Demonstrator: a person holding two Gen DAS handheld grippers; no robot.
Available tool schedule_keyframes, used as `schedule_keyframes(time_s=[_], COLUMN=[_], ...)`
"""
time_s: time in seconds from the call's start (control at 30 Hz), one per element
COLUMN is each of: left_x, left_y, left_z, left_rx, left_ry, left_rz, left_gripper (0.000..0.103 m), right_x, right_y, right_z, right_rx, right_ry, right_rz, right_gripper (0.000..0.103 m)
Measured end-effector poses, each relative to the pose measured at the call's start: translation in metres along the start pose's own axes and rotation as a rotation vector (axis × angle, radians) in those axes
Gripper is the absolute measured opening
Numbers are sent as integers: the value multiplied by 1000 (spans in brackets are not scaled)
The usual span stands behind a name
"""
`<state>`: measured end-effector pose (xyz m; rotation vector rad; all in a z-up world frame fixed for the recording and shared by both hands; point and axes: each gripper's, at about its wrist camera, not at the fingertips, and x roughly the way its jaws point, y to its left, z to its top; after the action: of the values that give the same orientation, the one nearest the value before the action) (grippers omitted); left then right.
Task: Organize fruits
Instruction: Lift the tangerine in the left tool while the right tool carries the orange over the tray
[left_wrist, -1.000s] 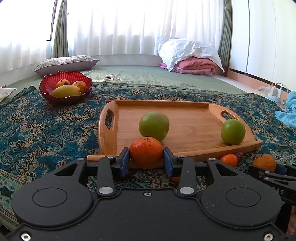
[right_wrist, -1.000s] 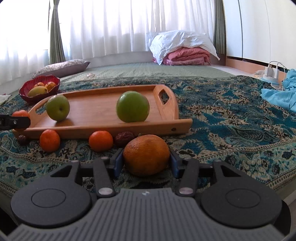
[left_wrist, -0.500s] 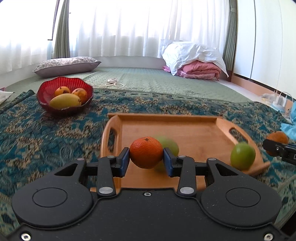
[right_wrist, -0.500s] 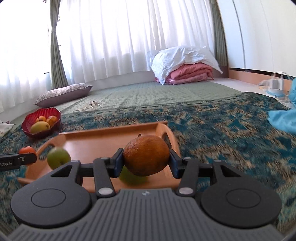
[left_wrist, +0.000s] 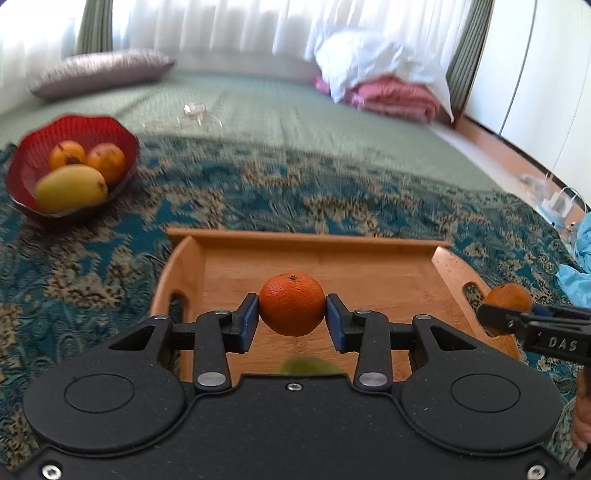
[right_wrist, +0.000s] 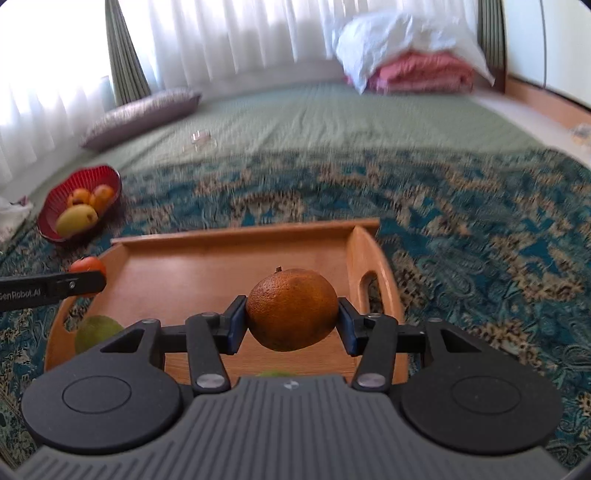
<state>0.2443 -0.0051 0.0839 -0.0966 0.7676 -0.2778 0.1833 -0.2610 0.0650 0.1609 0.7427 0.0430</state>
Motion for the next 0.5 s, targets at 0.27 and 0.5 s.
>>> schedule_keyframes(time_s=[0.27,0.5], left_x=[37,42], left_y=[-8,-12], left_z=[2,-2], left_rx=[36,64], left_ry=[82,92], left_rz=[29,33], left_gripper=[37,37], right_x=[30,37], right_y=[0,8], right_z=[-2,-4], right_rx=[12,-7], right_ry=[94,110], right_rz=[-2,-6], right_gripper=[54,54])
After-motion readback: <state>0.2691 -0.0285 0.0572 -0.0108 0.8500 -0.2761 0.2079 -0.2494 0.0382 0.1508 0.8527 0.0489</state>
